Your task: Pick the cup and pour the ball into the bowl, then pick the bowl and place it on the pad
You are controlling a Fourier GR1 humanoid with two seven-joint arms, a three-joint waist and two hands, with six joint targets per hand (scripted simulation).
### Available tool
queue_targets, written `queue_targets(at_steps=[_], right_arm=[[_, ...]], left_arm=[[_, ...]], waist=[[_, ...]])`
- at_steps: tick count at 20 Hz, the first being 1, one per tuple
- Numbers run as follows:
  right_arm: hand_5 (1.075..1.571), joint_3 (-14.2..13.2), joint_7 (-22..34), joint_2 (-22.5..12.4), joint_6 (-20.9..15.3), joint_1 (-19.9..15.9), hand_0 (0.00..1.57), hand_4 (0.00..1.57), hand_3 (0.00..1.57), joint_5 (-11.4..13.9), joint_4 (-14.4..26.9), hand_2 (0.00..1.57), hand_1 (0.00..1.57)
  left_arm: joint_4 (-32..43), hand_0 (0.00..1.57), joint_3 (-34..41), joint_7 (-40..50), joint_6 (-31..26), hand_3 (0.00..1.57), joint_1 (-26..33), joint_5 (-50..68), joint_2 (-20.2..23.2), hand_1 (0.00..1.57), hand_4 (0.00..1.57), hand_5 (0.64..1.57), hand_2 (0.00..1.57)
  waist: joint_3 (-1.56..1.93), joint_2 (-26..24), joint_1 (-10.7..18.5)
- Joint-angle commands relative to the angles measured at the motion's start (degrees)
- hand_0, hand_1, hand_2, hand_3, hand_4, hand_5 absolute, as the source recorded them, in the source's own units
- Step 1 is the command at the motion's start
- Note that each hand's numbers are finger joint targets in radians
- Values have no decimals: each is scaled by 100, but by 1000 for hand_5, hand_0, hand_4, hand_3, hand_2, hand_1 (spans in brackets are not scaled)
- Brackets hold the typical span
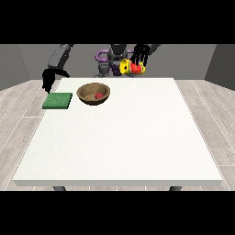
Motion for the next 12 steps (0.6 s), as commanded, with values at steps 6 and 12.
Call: queue_targets(at_steps=[6, 12], right_arm=[[1569, 17, -168, 329, -139, -217, 0, 305, 0, -108, -352, 0, 0], [1566, 359, 303, 707, -239, -567, 0, 421, 0, -50, -749, 0, 0]], left_arm=[[-272, 1081, 1632, -1505, 352, 905, 544, 2951, -340, 1081, 821, 1549, 1089], [54, 0, 2147, -2339, 455, 0, 753, 4726, -499, 0, 400, 1548, 0]], waist=[[-5, 1047, -1], [-8, 1307, -499]])
